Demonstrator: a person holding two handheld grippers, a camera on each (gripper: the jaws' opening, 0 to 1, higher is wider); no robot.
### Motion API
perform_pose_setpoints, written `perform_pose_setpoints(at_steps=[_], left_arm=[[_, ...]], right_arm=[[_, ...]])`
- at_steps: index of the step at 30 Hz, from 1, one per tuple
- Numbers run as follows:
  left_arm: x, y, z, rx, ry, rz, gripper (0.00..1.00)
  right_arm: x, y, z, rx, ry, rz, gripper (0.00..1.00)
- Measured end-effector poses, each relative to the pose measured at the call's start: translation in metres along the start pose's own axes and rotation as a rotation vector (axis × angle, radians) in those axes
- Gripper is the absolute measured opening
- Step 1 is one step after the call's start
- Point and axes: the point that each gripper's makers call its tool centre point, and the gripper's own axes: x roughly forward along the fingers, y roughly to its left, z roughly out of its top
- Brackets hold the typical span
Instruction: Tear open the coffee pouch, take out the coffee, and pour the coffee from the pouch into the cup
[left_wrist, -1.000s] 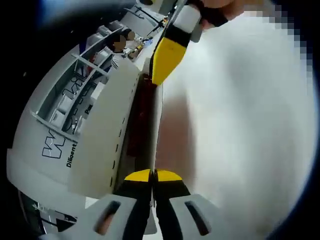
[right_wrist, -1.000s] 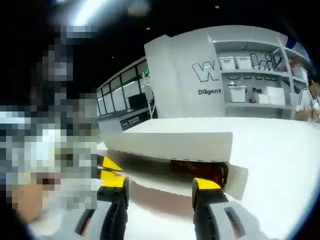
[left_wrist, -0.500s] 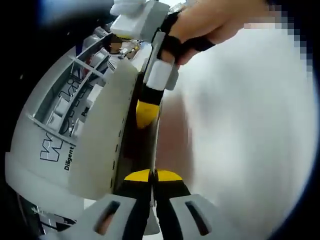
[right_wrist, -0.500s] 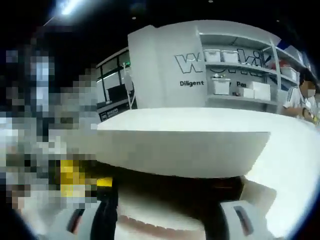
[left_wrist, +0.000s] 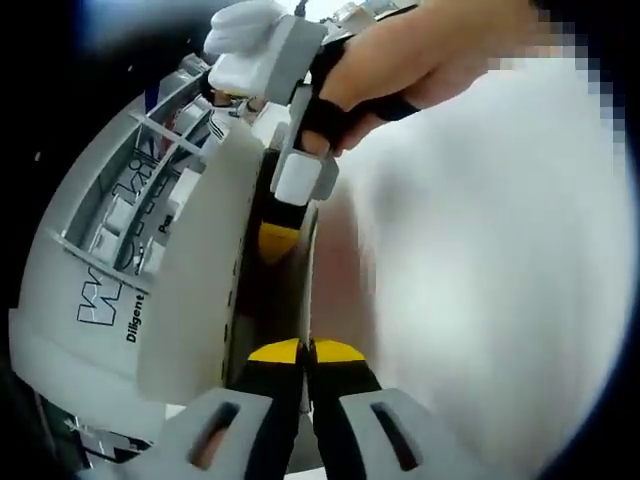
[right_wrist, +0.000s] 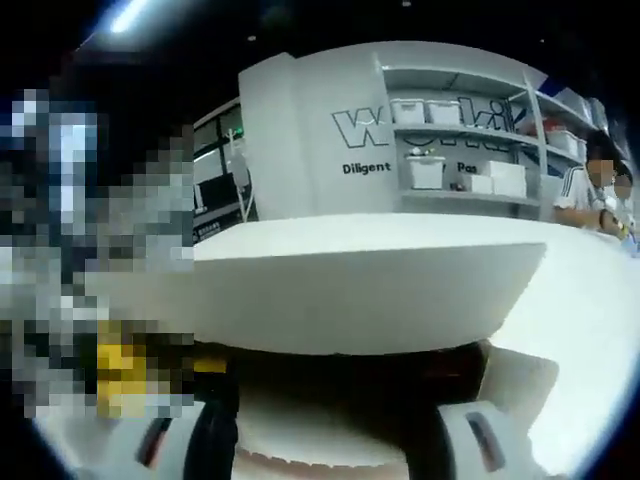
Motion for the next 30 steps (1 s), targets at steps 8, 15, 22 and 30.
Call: perform_pose_setpoints(at_steps=[8,15,22,30], left_arm=[[-0.004,0.005,-0.007,-0.044,-0.016,0.003,0.04],[-0.004,0.007,-0.008,-0.049,-0.019,0.007,0.04],[-0.004,0.010,-0.008,-0.045,-0.019,0.013,0.04],[-0.004,0.009,-0.009,-0.039,-0.014,0.010,0.05]], right_arm=[[-0.026,0.015,0.000,0.039,-0.042,0.156,0.17],[-0.061,0.022,0.004,-0.011,-0.071,0.209,0.06],[-0.093,0.022,0.028,-0.318,-0.091,0.182,0.17],[-0.105,0.061,0.069,-0.961,-0.036,0.245,0.28]])
